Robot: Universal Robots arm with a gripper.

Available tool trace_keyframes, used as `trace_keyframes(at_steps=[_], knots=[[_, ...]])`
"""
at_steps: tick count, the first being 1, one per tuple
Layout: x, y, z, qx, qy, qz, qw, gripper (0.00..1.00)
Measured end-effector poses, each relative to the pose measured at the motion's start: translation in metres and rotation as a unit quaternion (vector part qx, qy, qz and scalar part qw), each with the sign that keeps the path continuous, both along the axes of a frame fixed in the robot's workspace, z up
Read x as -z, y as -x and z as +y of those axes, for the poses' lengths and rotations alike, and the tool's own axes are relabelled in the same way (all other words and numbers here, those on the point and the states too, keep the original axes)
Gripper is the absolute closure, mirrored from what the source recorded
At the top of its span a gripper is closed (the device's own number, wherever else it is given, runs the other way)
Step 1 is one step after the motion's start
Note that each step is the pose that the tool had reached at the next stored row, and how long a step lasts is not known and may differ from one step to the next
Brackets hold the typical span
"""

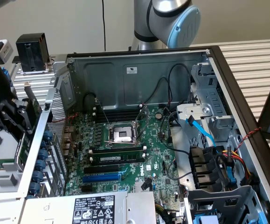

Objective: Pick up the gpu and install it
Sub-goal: 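Pick up the gpu and move the gpu toward the slot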

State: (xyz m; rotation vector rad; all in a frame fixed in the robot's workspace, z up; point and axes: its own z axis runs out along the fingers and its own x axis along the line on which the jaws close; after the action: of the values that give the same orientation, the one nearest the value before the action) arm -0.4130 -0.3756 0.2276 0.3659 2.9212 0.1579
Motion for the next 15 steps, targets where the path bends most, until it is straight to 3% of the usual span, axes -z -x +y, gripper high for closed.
trace_keyframes(at_steps=[9,11,12,15], knots=[[-0.0001,-0.0015,0.0000,-0.001,0.0058,0.0002,1.0000,0.50],[-0.0002,-0.0020,0.0001,-0.001,0.0069,0.0003,1.0000,0.53],[-0.0001,-0.0023,0.0000,-0.002,0.0077,0.0003,1.0000,0.60],[-0.0002,-0.0031,-0.0001,-0.003,0.0113,0.0003,0.9999,0.60]])
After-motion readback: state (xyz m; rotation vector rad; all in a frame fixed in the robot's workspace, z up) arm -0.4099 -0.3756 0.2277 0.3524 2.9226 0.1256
